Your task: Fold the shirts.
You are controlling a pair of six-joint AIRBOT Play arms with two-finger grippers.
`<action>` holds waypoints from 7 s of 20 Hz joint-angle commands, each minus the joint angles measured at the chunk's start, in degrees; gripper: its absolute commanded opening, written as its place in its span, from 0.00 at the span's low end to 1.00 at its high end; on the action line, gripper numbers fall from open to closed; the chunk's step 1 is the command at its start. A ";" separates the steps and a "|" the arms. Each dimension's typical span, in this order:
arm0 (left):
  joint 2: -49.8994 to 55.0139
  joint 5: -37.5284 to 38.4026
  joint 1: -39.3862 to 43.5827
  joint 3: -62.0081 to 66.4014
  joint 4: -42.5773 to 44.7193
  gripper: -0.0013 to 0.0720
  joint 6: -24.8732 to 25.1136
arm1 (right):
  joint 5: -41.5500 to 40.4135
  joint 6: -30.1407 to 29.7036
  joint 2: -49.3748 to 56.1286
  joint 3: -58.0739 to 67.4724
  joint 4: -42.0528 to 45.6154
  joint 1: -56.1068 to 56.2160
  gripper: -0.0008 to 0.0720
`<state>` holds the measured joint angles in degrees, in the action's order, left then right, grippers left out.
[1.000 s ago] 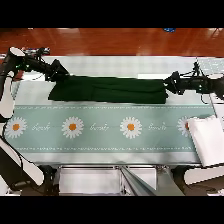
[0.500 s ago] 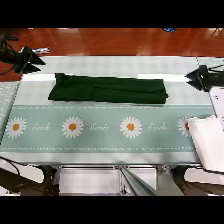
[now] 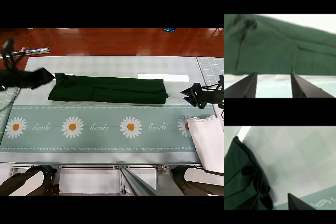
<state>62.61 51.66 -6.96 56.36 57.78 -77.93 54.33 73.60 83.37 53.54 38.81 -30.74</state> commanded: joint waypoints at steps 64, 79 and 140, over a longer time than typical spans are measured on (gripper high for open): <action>24.96 18.80 22.67 27.43 -11.74 0.04 2.89 | 8.17 17.62 -44.59 -2.89 6.62 33.51 0.04; -20.02 17.18 -4.37 -14.45 -11.76 0.04 8.48 | -6.69 14.25 13.73 26.82 -1.49 58.21 0.30; -19.61 8.94 -4.44 -15.67 -11.74 0.04 7.69 | 19.67 23.80 -9.51 49.48 11.67 17.25 0.04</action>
<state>43.05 60.62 -11.38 40.71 46.00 -70.28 64.99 96.07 75.53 99.20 49.98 -4.56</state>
